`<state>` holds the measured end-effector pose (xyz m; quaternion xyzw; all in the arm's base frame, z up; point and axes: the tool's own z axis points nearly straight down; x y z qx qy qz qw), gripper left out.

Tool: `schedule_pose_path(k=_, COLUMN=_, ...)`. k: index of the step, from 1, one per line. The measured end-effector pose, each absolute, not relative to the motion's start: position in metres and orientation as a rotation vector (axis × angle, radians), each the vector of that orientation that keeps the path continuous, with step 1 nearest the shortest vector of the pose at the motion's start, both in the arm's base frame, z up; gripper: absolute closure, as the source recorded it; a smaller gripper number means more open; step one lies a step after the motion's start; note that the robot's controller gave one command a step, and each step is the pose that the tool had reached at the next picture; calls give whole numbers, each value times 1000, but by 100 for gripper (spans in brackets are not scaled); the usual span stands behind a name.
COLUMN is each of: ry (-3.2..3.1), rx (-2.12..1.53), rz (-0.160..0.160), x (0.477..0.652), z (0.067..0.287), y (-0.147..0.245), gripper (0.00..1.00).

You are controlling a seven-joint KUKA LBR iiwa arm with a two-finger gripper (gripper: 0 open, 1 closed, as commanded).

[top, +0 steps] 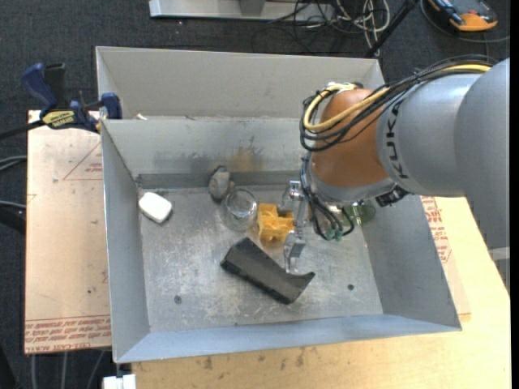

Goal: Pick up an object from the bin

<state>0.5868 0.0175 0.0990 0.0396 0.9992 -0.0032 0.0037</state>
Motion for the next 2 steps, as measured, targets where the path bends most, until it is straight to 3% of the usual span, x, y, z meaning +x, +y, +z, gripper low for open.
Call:
schedule_pose_path(k=1, ry=3117, rx=356, rz=-21, x=604, z=91, y=46, gripper=0)
schedule_pose_path(k=2, ry=3129, rx=31, rz=-2, x=584, z=91, y=98, gripper=100)
